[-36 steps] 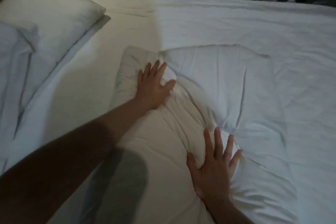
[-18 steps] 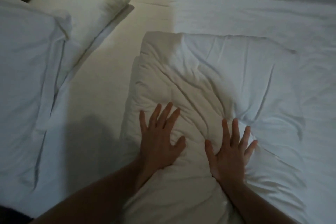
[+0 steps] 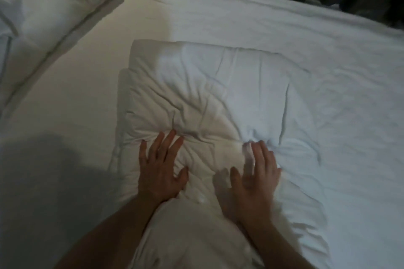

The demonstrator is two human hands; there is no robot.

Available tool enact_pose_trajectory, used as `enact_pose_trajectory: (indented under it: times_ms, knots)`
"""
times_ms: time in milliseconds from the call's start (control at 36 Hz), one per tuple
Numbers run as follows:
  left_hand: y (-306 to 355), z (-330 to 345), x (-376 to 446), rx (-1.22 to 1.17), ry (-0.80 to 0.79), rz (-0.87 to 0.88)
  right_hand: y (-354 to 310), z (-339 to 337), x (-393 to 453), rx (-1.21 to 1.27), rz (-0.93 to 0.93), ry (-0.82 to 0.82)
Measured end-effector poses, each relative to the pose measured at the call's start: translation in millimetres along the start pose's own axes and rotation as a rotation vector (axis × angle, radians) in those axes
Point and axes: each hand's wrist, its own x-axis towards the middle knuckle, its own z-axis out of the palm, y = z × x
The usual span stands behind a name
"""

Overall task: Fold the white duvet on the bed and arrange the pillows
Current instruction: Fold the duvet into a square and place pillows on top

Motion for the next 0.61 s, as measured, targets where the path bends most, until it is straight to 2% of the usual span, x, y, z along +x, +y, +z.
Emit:
enact_pose_trajectory:
  times_ms: [56,111,139,250,306,417,611]
  knots:
    - [0,-1,0,0.006,0.009,0.002,-6,-22,21,0.082,-0.109,0.1]
    - [0,-2,0,0.016,0.02,0.006,-12,-35,57,0.007,-0.16,0.14]
    - [1,-2,0,0.021,0.028,0.007,-14,-37,78,-0.047,-0.152,0.113]
    - [1,3,0,0.042,0.044,0.007,-5,-11,142,-0.31,-0.092,-0.164]
    - [0,5,2,0.056,0.043,0.005,11,3,157,-0.358,-0.076,-0.232]
    - [0,8,6,0.076,0.029,0.014,40,21,166,-0.365,-0.024,-0.22]
    - [-3,15,19,0.096,0.05,0.036,83,22,209,-0.477,-0.227,-0.275]
